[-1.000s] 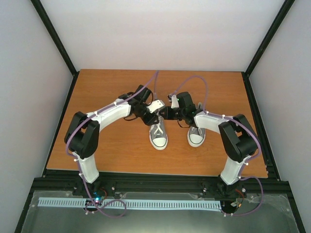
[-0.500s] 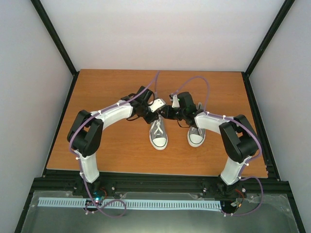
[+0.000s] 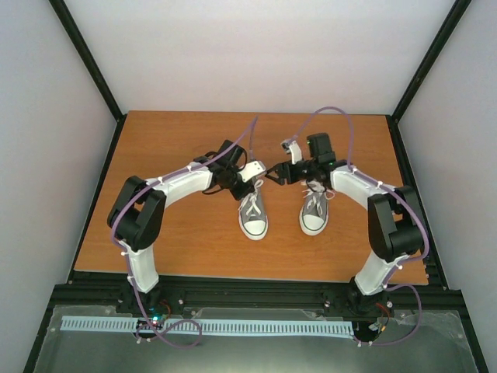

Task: Tie the shoes
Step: Tie the shoelace on the shoe.

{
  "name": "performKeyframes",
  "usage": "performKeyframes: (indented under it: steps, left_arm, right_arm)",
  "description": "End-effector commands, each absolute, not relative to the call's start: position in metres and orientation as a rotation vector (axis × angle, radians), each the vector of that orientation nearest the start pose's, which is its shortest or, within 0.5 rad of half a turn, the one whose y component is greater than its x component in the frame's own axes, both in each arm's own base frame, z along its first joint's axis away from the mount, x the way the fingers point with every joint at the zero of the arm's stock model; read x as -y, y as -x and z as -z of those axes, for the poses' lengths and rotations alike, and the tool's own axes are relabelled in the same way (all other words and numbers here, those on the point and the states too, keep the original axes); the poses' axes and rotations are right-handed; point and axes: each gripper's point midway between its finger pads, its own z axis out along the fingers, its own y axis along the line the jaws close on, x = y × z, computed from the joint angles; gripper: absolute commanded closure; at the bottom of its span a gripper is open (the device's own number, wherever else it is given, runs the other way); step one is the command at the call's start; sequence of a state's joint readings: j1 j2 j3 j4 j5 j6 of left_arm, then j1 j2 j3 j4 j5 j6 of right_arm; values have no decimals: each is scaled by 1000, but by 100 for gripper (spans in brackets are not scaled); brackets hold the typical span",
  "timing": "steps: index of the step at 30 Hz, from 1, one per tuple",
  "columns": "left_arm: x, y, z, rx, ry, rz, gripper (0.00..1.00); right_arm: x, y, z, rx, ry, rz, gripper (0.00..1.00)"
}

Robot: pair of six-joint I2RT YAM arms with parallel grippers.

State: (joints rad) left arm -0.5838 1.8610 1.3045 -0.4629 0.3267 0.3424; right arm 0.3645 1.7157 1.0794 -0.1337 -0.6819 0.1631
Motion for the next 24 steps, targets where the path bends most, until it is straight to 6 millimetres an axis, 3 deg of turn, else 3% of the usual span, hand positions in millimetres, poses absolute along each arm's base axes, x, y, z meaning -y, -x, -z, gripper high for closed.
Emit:
performKeyframes:
  steps: [1,4,5,9,15,24]
  left_arm:
    - [306,-341,-86,-2207,-1359,556,93]
    - [306,-341,-85,-2204,-1373,559,94]
    - [306,-341,-85,-2202,-1374,562,94]
    - [302,-339,-83,-2220,-1380,563,94]
    - [301,-339,-85,-2224,-1376,617,94]
    - [298,-340,-87,-2224,-1375,622,94]
  right_arm:
    - [-265,-352,-170,-1986,991,-1242,33]
    - [-274,-351,-167,-1915,1057,-1356,2]
    - [-276,-350,-164,-1900,1075,-1381,0]
    - [-280,-355,-145,-1897,1090,-1403,20]
    - [-298,-348,-138,-1845,1166,-1352,33]
    - [-296,-347,-111,-1914,1164,-1354,53]
